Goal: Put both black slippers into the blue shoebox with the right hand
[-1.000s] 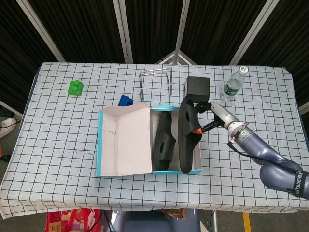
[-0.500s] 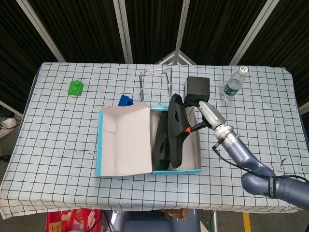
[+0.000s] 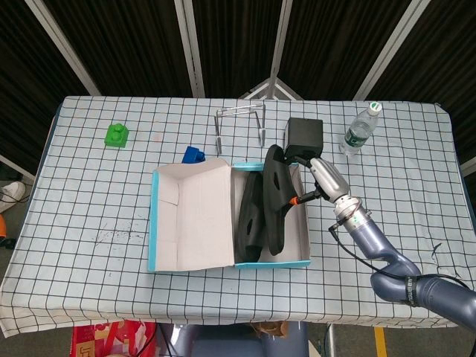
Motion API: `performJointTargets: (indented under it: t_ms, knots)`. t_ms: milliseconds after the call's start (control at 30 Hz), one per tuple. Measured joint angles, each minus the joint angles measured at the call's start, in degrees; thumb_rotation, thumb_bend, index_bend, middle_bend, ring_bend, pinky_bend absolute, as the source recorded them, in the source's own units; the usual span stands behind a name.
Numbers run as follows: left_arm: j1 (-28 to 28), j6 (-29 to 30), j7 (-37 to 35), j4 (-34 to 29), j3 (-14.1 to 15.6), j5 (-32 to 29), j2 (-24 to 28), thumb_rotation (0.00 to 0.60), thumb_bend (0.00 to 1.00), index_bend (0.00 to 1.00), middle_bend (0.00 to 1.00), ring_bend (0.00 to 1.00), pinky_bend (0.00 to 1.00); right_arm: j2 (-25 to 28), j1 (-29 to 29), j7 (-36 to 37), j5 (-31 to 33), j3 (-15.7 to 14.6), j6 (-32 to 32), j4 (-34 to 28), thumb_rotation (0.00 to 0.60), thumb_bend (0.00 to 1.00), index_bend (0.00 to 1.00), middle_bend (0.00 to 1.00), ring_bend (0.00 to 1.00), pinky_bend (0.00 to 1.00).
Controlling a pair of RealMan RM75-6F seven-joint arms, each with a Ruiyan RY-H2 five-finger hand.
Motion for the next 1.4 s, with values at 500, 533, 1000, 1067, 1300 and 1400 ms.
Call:
performJointTargets:
  t_ms: [500, 533, 1000, 1067, 1300, 1400]
  knots:
    - [-0.07, -0.26, 0.4, -0.24, 0.01, -0.2, -0.02, 0.6, 0.71, 0.15, 0.0, 0.0, 0.02, -4.57, -0.98, 3.99, -5.33, -1.96, 0.18, 4.35, 0.6, 0.11, 0.63, 0.45, 0.25, 0.09]
    - [-0.06, -0.24, 0.41, -0.26, 0.0, -0.22, -0.02, 0.6, 0.71, 0.15, 0.0, 0.0, 0.02, -4.87, -0.91, 3.84, -5.4, -1.92, 0.14, 4.4, 0.6, 0.11, 0.63, 0.45, 0.25, 0.09]
    - [0.17, -0.33, 0.13, -0.4, -0.5, -1.15, 0.18, 0.6, 0.71, 0.15, 0.0, 0.0, 0.02, -7.6, -0.05, 2.57, -4.88, -1.42, -1.86, 5.94, 0.6, 0.11, 0.63, 0.45, 0.26, 0.33]
    - [0.17, -0.34, 0.13, -0.39, -0.53, -1.19, 0.18, 0.6, 0.71, 0.15, 0.0, 0.0, 0.02, -7.75, -0.09, 2.68, -4.96, -1.5, -2.03, 6.15, 0.6, 0.11, 0.63, 0.45, 0.27, 0.38]
    - [0.13, -0.25, 0.42, -0.46, -0.48, -1.07, 0.06, 0.6, 0.71, 0.15, 0.0, 0.0, 0.02, -7.78, -0.12, 2.64, -5.28, -1.34, -2.05, 6.21, 0.6, 0.12, 0.64, 0.45, 0.39, 0.41]
    - [0.16, -0.19, 0.54, -0.54, -0.47, -1.05, 0.04, 0.6, 0.71, 0.15, 0.0, 0.0, 0.02, -7.73, -0.09, 2.52, -5.28, -1.3, -2.3, 5.99, 0.6, 0.12, 0.64, 0.45, 0.42, 0.43]
